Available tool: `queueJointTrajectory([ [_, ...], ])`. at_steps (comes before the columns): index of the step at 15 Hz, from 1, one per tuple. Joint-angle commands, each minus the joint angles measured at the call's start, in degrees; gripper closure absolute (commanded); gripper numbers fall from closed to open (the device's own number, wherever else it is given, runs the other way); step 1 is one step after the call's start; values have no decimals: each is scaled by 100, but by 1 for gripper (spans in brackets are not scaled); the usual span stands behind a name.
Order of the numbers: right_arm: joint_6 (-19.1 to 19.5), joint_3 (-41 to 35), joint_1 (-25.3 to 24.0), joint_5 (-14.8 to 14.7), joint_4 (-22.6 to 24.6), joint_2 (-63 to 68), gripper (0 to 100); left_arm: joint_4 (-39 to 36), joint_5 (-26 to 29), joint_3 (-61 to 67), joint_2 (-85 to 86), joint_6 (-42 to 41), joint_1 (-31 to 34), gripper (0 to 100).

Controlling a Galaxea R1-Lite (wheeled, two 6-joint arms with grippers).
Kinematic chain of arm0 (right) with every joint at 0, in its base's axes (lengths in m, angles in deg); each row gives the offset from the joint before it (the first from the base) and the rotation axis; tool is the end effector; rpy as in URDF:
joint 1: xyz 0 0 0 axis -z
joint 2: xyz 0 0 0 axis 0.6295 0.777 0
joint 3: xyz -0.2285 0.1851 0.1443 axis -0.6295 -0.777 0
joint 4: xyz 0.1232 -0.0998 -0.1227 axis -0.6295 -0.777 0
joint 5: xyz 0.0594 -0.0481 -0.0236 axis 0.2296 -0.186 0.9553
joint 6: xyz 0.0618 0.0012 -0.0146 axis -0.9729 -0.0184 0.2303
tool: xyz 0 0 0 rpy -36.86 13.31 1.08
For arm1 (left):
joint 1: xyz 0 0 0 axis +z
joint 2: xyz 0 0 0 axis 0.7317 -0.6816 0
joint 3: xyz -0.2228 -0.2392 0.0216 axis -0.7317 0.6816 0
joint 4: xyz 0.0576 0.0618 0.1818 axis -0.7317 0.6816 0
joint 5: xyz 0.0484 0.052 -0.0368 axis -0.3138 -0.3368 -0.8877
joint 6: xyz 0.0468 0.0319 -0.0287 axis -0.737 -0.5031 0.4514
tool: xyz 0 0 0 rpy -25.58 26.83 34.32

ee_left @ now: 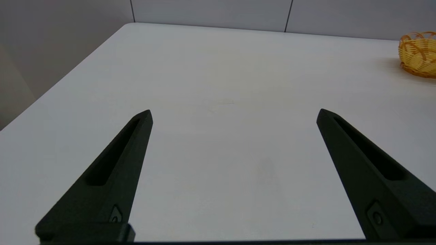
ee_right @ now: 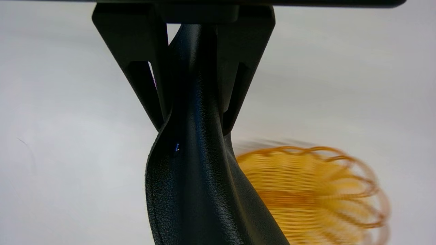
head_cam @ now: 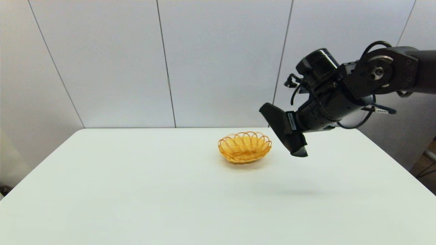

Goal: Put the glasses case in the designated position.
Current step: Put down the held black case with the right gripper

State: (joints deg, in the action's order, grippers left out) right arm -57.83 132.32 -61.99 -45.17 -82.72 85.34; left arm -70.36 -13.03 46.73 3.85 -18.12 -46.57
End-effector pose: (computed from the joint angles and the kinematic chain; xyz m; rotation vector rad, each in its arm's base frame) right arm 0.3748 0.1513 0.2229 -0.0731 0.9146 0.1894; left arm 0.0015 0.0019 0.0755 -0.0287 -0.0018 0.0378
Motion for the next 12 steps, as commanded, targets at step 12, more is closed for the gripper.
queueJointTrajectory([
  [12, -433, -990, 602, 12, 41, -328, 100, 0, -5, 0, -7, 2, 6, 0],
])
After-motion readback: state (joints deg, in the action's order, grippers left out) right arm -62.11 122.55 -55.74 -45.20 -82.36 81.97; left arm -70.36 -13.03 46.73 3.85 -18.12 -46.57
